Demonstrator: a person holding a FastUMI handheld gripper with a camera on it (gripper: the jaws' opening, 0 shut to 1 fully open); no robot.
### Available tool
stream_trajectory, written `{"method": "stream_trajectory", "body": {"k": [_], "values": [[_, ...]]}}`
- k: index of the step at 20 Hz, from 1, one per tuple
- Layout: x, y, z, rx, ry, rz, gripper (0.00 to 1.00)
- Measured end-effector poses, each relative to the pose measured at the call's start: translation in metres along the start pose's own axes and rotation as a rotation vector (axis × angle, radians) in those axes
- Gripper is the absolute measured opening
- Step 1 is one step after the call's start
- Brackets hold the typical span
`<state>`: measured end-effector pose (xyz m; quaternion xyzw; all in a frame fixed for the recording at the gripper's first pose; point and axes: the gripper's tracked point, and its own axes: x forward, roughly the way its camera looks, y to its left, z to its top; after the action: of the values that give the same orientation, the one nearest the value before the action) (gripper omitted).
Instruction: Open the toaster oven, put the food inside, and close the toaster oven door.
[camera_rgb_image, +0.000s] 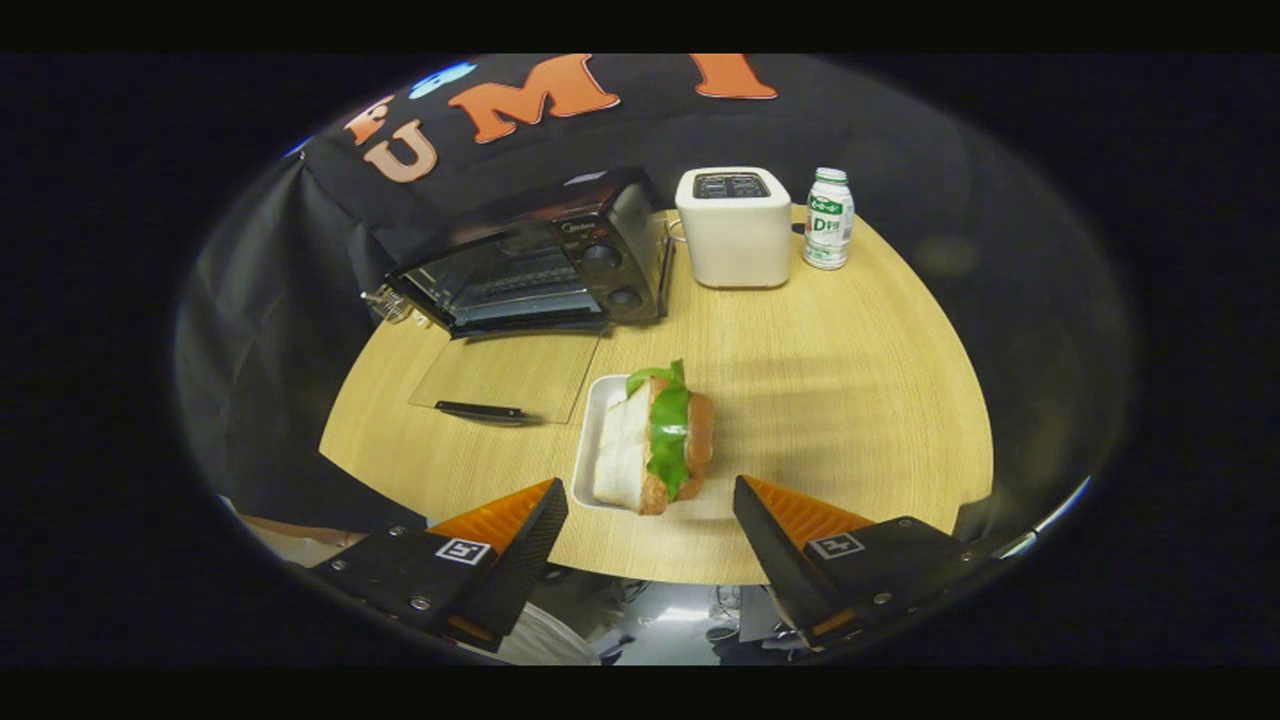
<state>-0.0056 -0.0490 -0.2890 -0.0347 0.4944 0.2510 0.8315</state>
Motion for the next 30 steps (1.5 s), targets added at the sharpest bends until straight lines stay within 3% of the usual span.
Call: {"method": "stream_trajectory", "body": {"k": [5, 10, 12, 13, 17, 25, 30], "values": [[0.032, -0.004, 0.014, 0.089, 0.07, 0.055, 0.97], [0.048, -0.006, 0.013, 0.174, 0.134, 0.092, 0.74], [0.051, -0.009, 0.011, 0.182, 0.153, 0.082, 0.61], [0.051, -0.009, 0.012, 0.188, 0.158, 0.086, 0.5], [0.047, -0.003, 0.01, 0.188, 0.165, 0.078, 0.34], [0.015, 0.014, 0.036, 0.159, 0.089, 0.033, 0.3], [-0.012, 0.023, 0.059, 0.223, -0.011, 0.036, 0.3]]}}
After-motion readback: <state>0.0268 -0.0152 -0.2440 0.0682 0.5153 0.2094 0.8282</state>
